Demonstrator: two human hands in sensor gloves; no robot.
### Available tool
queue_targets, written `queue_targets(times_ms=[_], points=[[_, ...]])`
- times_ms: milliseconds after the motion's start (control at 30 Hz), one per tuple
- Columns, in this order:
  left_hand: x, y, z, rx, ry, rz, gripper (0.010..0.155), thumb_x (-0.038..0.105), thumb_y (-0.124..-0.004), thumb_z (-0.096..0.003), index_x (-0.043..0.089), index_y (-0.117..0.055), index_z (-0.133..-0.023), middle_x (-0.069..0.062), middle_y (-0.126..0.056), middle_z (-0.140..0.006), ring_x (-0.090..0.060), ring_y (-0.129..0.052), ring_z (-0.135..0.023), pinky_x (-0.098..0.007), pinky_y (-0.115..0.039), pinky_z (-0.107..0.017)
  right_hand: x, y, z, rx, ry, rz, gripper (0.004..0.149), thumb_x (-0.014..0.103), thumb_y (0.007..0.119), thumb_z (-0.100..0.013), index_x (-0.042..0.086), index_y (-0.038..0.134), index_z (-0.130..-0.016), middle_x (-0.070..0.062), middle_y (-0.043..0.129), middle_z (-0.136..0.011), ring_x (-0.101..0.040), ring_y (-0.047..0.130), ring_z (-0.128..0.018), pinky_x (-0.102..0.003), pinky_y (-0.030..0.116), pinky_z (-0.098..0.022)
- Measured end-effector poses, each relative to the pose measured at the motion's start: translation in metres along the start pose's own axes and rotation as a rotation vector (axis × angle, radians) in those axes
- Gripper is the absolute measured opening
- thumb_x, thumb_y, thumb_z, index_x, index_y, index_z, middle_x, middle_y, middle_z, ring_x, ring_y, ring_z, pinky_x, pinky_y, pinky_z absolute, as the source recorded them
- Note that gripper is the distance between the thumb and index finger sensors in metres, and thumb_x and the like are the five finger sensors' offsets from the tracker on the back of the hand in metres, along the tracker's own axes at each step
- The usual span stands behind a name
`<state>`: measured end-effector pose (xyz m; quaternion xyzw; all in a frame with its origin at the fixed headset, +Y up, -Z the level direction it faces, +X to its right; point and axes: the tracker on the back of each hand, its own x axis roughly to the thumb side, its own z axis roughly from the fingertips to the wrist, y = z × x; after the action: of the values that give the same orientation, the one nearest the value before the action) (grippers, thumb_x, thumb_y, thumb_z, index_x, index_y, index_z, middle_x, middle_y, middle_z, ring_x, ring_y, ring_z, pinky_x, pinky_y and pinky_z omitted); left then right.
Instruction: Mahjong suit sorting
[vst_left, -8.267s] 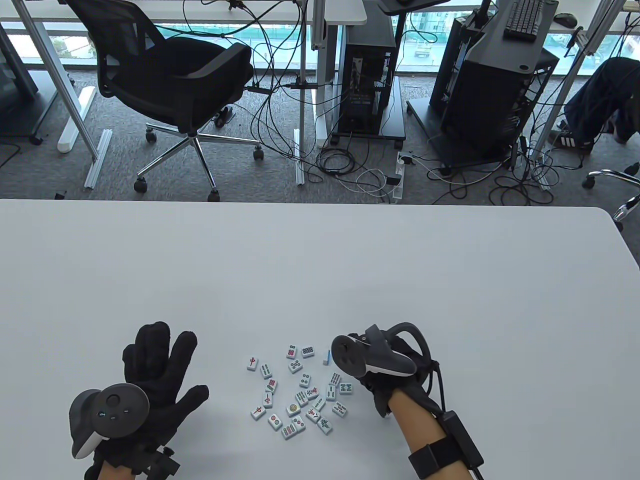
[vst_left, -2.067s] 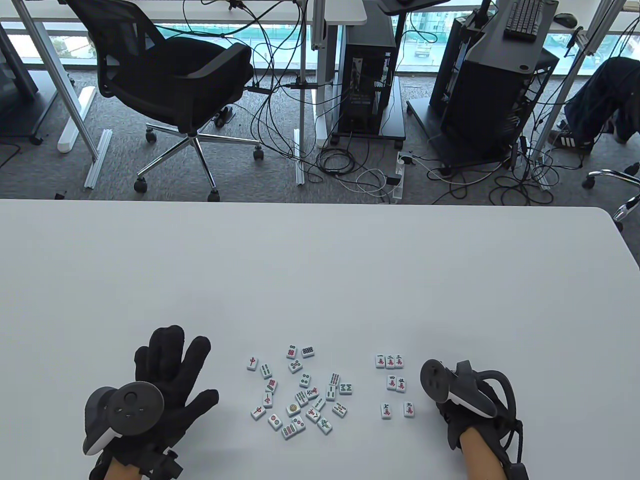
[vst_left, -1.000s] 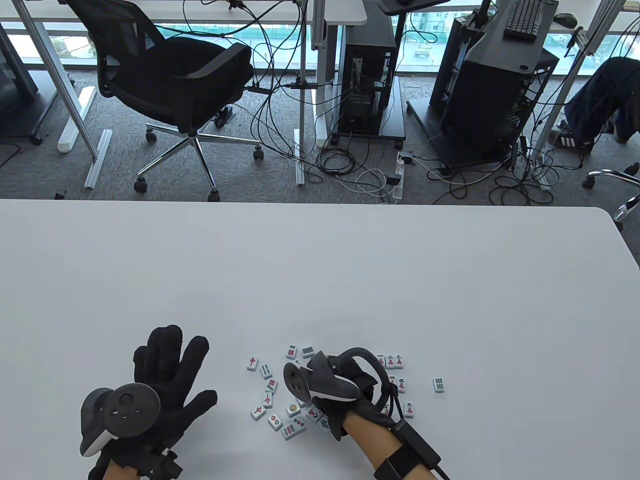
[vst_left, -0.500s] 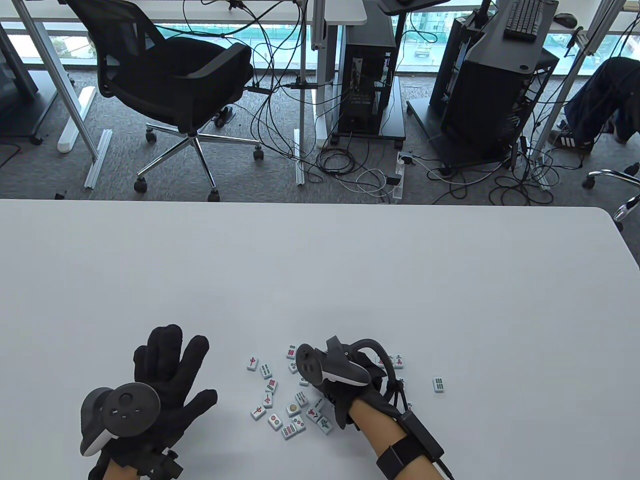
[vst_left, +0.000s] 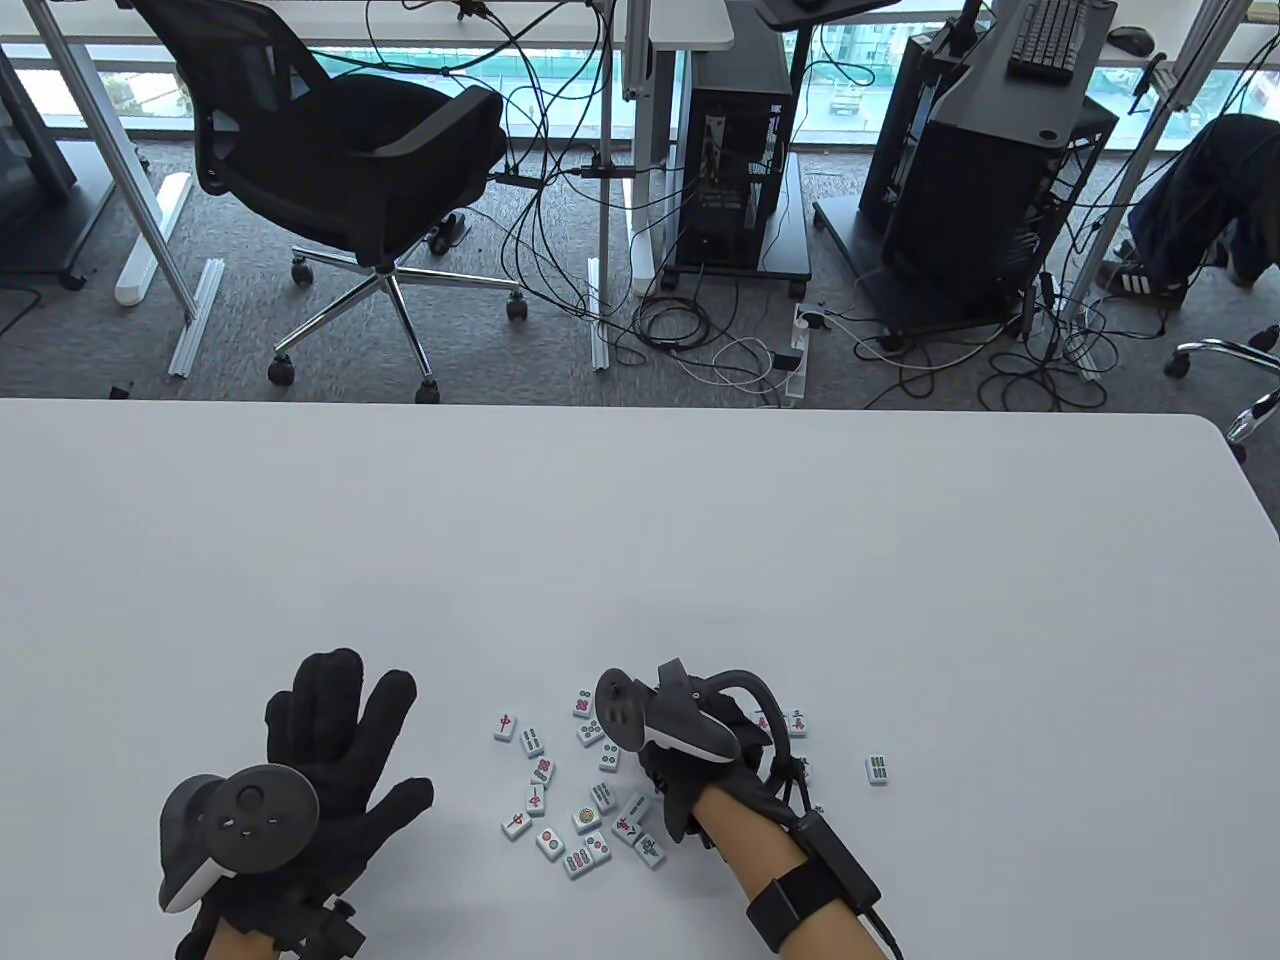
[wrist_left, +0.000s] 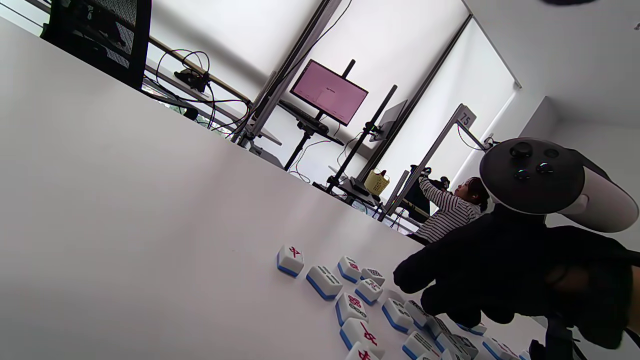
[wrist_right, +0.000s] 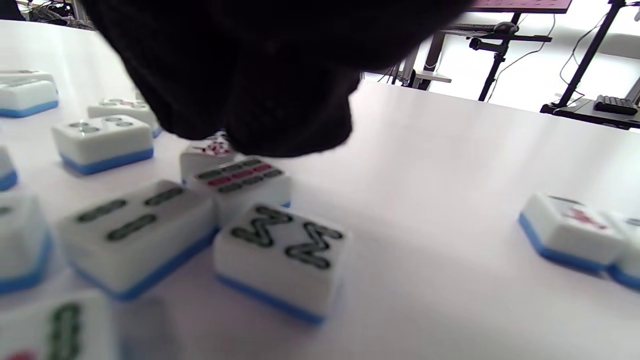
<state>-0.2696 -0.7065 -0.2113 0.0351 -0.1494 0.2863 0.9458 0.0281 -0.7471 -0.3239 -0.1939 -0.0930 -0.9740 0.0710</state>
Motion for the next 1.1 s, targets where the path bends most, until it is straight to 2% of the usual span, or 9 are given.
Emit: queue_targets(times_ms=[300,567,867,1033,1100], points=[[0.0,0.0,0.0,-0.003,-0.001,-0.006,0.082,0.076,-0.055,-0.0449,0.046,-0.014,-0.109,0.017,0.017,-0.109,-0.017,0.018,-0.108,-0.055,0.006,-0.073,0.012,0.004,-0.002,0.024,-0.032,0.103,0.051,0.033,0.089,-0.04,0.016,0.084,-0.088,-0.003,0.097,-0.036,-0.01,0.086,-0.007,-0.026,0.078,-0.005],[0.001,0.0,0.0,-0.001,-0.006,-0.003,0.082,0.076,-0.055,-0.0447,0.046,-0.014,-0.109,0.017,0.017,-0.109,-0.017,0.017,-0.108,-0.055,0.006,-0.073,0.014,0.004,-0.013,0.063,-0.008,0.076,0.051,0.035,0.09,-0.039,0.01,0.086,-0.084,-0.002,0.096,-0.032,-0.008,0.084,-0.004,-0.025,0.077,-0.002],[0.001,0.0,0.001,0.003,-0.013,0.0,0.082,0.076,-0.055,-0.0448,0.047,-0.014,-0.109,0.017,0.017,-0.109,-0.017,0.017,-0.108,-0.055,0.006,-0.073,0.014,0.004,-0.02,0.094,-0.048,0.07,0.054,0.036,0.091,-0.038,0.004,0.085,-0.082,-0.002,0.096,-0.03,-0.008,0.083,-0.003,-0.025,0.077,-0.001],[0.002,0.0,0.002,-0.001,-0.022,-0.004,0.082,0.076,-0.055,-0.0448,0.046,-0.013,-0.109,0.017,0.017,-0.108,-0.017,0.017,-0.108,-0.055,0.006,-0.073,0.015,0.005,-0.021,0.068,-0.072,0.094,0.054,0.037,0.092,-0.038,0.005,0.086,-0.08,-0.001,0.096,-0.029,-0.007,0.083,-0.002,-0.024,0.077,-0.001],[0.002,0.0,0.003,0.003,-0.025,-0.004,0.082,0.076,-0.055,-0.0448,0.046,-0.013,-0.109,0.017,0.017,-0.108,-0.017,0.017,-0.108,-0.055,0.006,-0.073,0.01,-0.001,-0.016,0.026,-0.083,0.06,0.054,0.038,0.091,-0.038,0.005,0.086,-0.081,0.0,0.096,-0.029,-0.006,0.083,-0.002,-0.024,0.077,-0.001]])
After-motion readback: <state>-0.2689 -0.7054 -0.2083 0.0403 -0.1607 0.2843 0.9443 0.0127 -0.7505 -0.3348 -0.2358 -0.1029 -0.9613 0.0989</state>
